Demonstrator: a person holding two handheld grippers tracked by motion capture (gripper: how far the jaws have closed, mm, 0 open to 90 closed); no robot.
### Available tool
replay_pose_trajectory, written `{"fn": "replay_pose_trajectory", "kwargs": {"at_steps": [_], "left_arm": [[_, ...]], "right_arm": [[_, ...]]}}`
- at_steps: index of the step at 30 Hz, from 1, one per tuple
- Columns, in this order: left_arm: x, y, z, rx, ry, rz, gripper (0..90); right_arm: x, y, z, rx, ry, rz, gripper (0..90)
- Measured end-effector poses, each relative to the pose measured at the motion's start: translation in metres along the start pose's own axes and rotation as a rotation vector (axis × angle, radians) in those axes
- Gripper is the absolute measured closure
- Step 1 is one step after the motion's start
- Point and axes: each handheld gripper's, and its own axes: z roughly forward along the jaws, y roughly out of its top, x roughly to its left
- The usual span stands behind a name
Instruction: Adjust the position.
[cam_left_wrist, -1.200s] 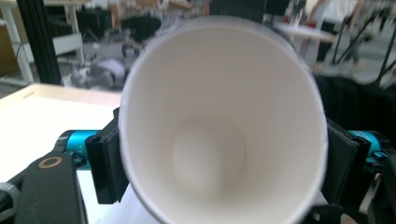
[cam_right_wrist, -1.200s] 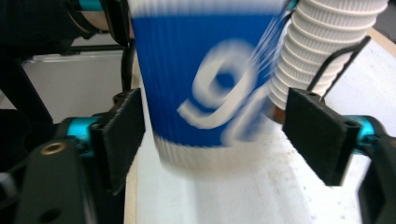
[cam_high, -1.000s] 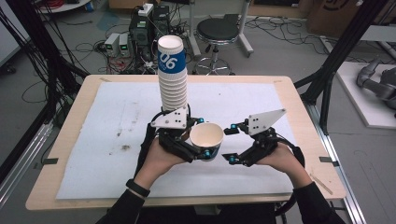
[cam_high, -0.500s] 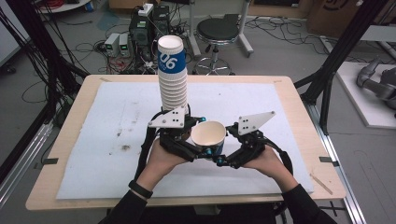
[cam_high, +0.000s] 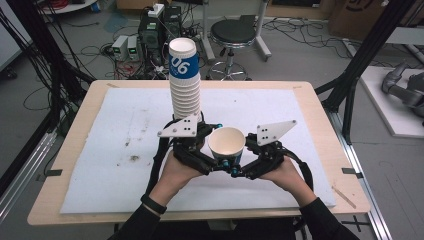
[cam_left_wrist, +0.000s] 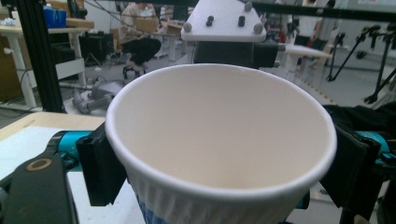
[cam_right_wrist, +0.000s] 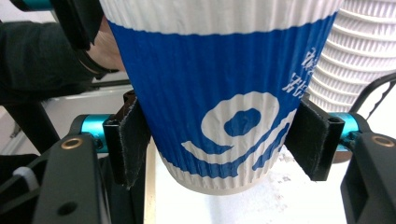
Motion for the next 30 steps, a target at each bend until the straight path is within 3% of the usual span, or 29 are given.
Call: {"fn": "replay_pose_trajectory", "kwargs": {"at_steps": [4, 15, 18, 30], "left_arm": [[0.0011, -0.0006, -0.0009, -0.038, -0.014, -0.030, 16.3], [0.0016, -0.0002, -0.0037, -0.032, -0.004, -0.027, 21.5], [0.0021, -0.0002, -0.0041, -0.033, -0.003, -0.024, 22.0], [0.0004, -0.0014, -0.0013, -0.023, -0.002, -0.011, 22.3]], "right_arm": [[0.0003, -0.0003, -0.0012, -0.033, 0.001, 0.003, 29.5], [0.0004, -0.0026, 0.0011, -0.050, -0.001, 0.008, 28.7], [0.0009, -0.0033, 0.0022, -0.060, -0.006, 0.024, 21.1], [-0.0007, -0.0023, 0.0010, -0.161, 0.041, 0.109, 19.4]]}}
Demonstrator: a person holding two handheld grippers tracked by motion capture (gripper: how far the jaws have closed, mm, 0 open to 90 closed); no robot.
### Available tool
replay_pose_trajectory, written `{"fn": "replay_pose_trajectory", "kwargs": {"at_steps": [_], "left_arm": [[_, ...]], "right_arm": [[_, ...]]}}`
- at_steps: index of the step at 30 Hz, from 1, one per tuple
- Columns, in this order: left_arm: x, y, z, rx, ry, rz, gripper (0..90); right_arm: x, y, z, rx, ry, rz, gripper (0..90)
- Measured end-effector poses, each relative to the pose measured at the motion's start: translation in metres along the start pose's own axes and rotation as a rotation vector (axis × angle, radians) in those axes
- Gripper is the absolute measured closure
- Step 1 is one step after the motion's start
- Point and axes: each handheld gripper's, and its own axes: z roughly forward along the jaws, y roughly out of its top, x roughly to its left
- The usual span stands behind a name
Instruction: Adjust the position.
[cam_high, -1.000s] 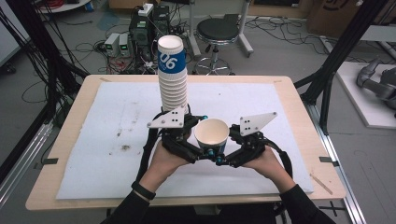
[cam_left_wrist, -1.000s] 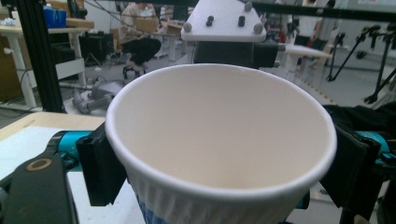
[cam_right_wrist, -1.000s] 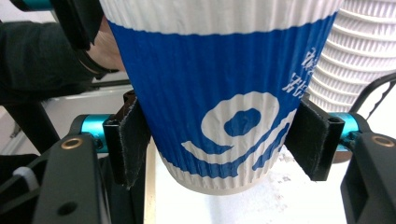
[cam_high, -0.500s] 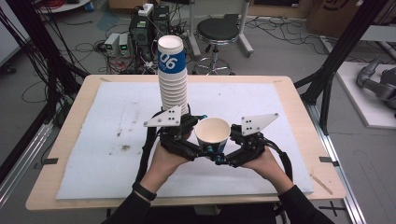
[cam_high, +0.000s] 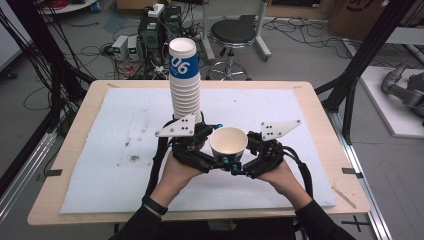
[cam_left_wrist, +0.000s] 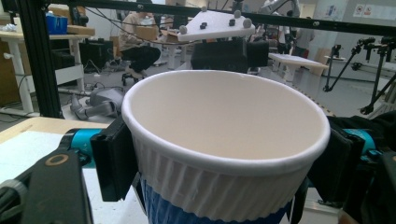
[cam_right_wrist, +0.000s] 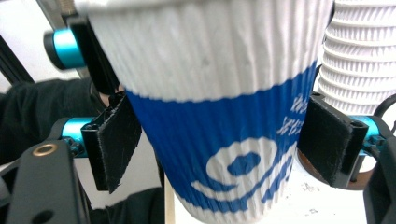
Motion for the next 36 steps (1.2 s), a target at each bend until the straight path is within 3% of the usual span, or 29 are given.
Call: {"fn": "replay_pose_trajectory", "kwargs": {"at_steps": [3, 19, 28, 36], "left_arm": [[0.000, 0.000, 0.000, -0.002, 0.000, 0.001, 22.6], [0.002, 0.000, -0.001, -0.007, -0.017, -0.018, 15.8], [0.002, 0.005, -0.015, -0.010, 0.009, -0.005, 15.7], [0.003, 0.002, -0.024, 0.019, 0.040, 0.008, 15.6]], "right_arm": [[0.000, 0.000, -0.001, -0.013, 0.011, 0.017, 22.2], [-0.001, 0.001, -0.004, -0.010, 0.007, -0.002, 23.5], [-0.004, 0.003, -0.014, -0.016, -0.012, -0.012, 23.5], [-0.008, 0.005, -0.027, -0.046, -0.037, -0.016, 23.4]]}}
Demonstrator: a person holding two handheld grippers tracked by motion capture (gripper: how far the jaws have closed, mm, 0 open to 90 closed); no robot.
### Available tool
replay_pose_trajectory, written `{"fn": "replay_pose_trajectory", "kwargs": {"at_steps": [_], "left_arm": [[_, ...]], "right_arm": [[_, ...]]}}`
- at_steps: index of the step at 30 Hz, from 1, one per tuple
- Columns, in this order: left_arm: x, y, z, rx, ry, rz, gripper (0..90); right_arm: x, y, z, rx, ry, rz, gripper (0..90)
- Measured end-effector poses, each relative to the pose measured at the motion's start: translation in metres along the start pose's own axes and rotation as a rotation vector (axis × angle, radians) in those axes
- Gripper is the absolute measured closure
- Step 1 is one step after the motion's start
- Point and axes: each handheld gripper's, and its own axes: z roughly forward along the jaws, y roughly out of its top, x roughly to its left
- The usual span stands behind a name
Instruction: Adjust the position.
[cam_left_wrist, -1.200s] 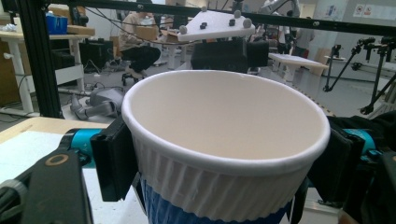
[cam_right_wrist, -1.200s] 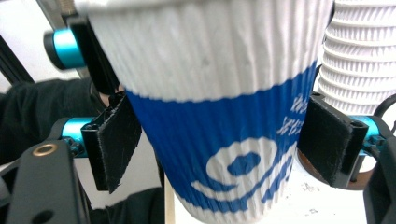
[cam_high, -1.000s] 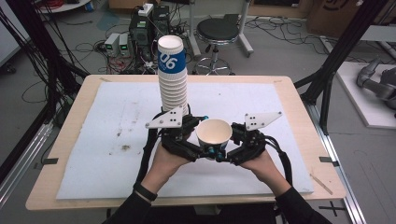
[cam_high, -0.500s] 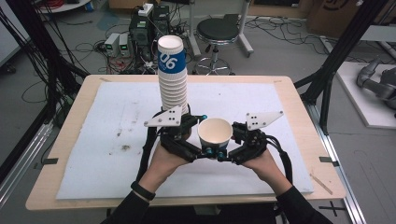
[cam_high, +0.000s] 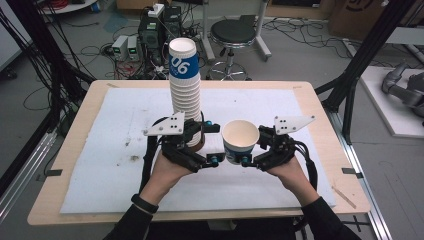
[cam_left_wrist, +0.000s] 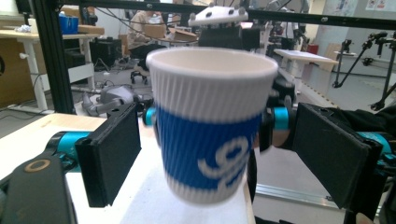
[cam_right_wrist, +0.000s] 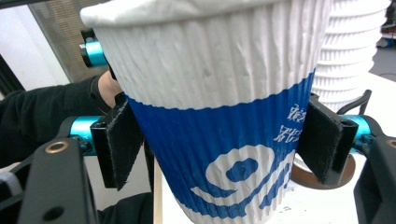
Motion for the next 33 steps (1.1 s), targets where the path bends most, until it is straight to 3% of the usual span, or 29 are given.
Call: {"fn": "replay_pose_trajectory", "kwargs": {"at_steps": [15, 25, 33], "left_arm": [[0.003, -0.017, 0.011, 0.049, 0.012, -0.026, 15.6], [0.001, -0.030, 0.030, 0.083, 0.005, -0.040, 15.6], [0.001, -0.033, 0.035, 0.089, -0.002, -0.052, 15.7]], "right_arm": [[-0.001, 0.003, -0.008, -0.050, -0.008, 0.005, 23.5], [0.003, 0.002, -0.002, -0.043, 0.002, -0.003, 23.5], [0.007, 0.001, 0.006, -0.028, 0.017, -0.001, 23.5]]}}
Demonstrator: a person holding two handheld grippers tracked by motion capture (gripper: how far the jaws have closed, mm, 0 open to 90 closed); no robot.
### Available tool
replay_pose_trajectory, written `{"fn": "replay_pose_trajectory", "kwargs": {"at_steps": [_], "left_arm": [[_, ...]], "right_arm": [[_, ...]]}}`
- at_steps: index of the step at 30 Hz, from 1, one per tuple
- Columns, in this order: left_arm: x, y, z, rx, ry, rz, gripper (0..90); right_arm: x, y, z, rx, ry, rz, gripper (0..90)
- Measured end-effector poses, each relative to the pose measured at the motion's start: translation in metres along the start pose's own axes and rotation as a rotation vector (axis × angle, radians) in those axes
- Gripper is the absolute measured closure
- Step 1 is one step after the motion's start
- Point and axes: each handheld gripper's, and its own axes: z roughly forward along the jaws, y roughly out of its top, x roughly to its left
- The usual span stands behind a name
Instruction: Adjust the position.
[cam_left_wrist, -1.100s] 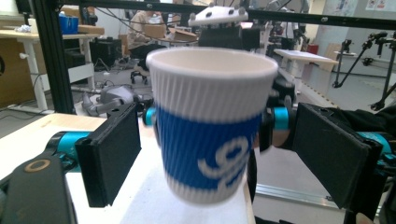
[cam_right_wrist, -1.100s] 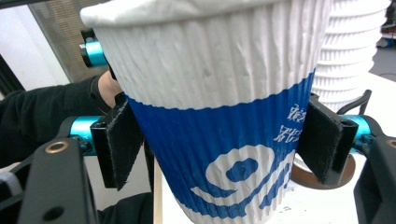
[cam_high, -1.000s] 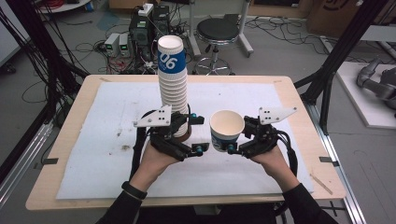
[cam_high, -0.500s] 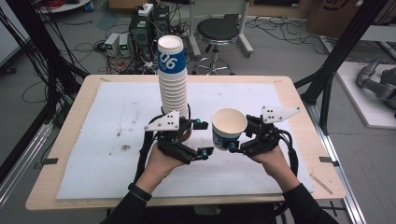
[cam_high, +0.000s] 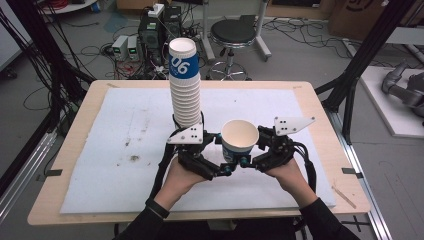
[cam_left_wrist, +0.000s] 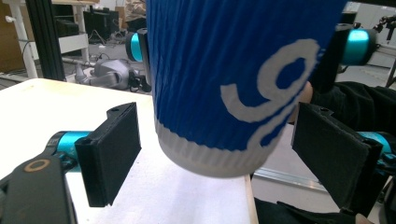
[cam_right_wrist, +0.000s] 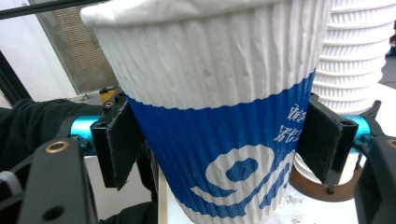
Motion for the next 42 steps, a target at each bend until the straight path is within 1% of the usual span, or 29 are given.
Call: {"fn": "replay_pose_trajectory", "kwargs": {"at_steps": [2, 4, 6, 8, 9, 10, 11, 12, 13, 18, 19, 20, 22, 23, 24, 25, 33, 36, 41, 42], "left_arm": [[0.000, -0.001, 0.002, -0.003, -0.003, -0.005, 15.7], [0.000, -0.001, 0.003, 0.000, -0.003, -0.001, 15.8], [0.000, -0.001, 0.003, -0.001, -0.004, -0.003, 15.9], [0.000, -0.001, 0.004, -0.002, -0.009, -0.006, 17.7], [0.000, -0.001, 0.004, -0.002, -0.009, -0.006, 19.1], [0.000, -0.001, 0.004, -0.003, -0.021, -0.005, 21.6], [-0.001, -0.001, 0.004, -0.004, -0.026, -0.004, 21.6], [-0.001, -0.001, 0.004, -0.007, -0.028, 0.002, 26.1], [-0.001, -0.001, 0.003, -0.007, -0.036, 0.007, 28.4], [-0.002, -0.001, 0.004, 0.003, -0.034, 0.013, 28.8], [-0.002, -0.001, 0.004, 0.005, -0.033, 0.013, 28.8], [-0.002, -0.001, 0.004, 0.005, -0.034, 0.013, 28.9], [-0.001, -0.002, 0.004, 0.012, -0.038, 0.010, 29.1], [-0.001, -0.002, 0.004, 0.012, -0.038, 0.010, 29.1], [-0.001, -0.002, 0.004, 0.012, -0.041, 0.009, 29.1], [-0.001, -0.002, 0.005, 0.013, -0.042, 0.009, 29.1], [-0.001, -0.005, 0.009, 0.033, -0.059, 0.000, 29.2], [-0.001, -0.005, 0.011, 0.040, -0.069, -0.001, 29.2], [-0.001, -0.006, 0.011, 0.045, -0.071, -0.005, 29.2], [-0.001, -0.006, 0.011, 0.044, -0.071, -0.007, 29.2]], "right_arm": [[0.000, 0.000, 0.001, -0.002, 0.000, -0.001, 23.5], [0.001, 0.000, 0.003, -0.006, 0.014, 0.006, 23.5], [0.001, -0.001, 0.004, -0.005, 0.011, 0.010, 23.5], [0.002, -0.001, 0.006, -0.003, 0.017, 0.007, 23.5], [0.002, -0.001, 0.006, -0.003, 0.017, 0.007, 23.5], [0.003, -0.002, 0.007, 0.000, 0.015, 0.005, 23.5], [0.003, -0.002, 0.007, 0.000, 0.015, 0.005, 23.5], [0.003, -0.002, 0.007, -0.001, 0.015, 0.007, 23.5], [0.003, -0.002, 0.007, -0.001, 0.012, 0.004, 23.6], [0.003, -0.002, 0.007, 0.008, 0.014, 0.002, 23.3], [0.003, -0.002, 0.008, 0.012, 0.011, -0.009, 22.2], [0.003, -0.002, 0.008, 0.013, 0.007, -0.008, 20.7], [0.005, -0.001, 0.008, 0.016, -0.016, -0.015, 16.4], [0.005, -0.001, 0.008, 0.016, -0.016, -0.015, 16.4], [0.006, 0.000, 0.007, 0.009, -0.016, -0.033, 16.2], [0.007, 0.001, 0.006, 0.006, -0.018, -0.033, 15.0], [0.008, 0.005, 0.002, -0.009, -0.018, -0.038, 14.9], [0.008, 0.005, 0.002, -0.013, -0.017, -0.029, 15.0], [0.008, 0.005, 0.001, -0.018, -0.013, -0.028, 15.8], [0.007, 0.006, 0.001, -0.019, -0.011, -0.027, 17.1]]}}
